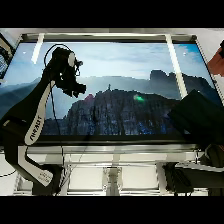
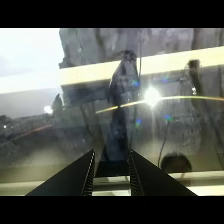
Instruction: Fold the clothes and pants, and hang the long-sleeved shirts on hangers.
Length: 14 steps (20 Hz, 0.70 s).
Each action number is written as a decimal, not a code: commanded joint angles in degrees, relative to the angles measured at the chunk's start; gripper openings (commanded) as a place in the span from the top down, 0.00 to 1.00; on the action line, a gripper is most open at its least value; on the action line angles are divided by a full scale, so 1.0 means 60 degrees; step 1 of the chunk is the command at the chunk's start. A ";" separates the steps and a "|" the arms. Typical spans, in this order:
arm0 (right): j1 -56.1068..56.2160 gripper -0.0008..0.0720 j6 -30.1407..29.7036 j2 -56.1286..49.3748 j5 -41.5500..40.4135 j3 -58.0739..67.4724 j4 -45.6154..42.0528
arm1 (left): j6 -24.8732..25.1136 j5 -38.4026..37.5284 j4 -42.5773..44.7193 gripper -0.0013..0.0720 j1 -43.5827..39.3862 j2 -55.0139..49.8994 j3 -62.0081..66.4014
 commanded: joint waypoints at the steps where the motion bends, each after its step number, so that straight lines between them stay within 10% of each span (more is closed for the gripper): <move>1: -0.0029 0.38 -0.0095 0.0976 -0.0543 -0.0084 0.1690 | 0.0000 -0.0015 0.0004 0.67 0.0000 -0.0007 -0.0004; 7: 0.2401 0.38 -0.0346 0.2852 -0.0605 -0.0087 0.2885 | 0.0004 -0.0015 0.0004 0.67 0.0000 -0.0007 -0.0004; 8: 0.3126 0.43 -0.0353 0.3075 -0.0521 -0.0087 0.2892 | 0.0000 -0.0015 0.0004 0.67 0.0004 -0.0007 -0.0004; 10: 0.4710 0.86 -0.0623 0.3351 -0.0255 -0.0087 0.2943 | 0.0000 -0.0015 0.0007 0.67 0.0004 -0.0007 -0.0004; 14: 0.8258 0.93 -0.0670 0.3395 0.0022 -0.0131 0.2776 | 0.0000 -0.0015 0.0004 0.67 0.0004 -0.0007 -0.0004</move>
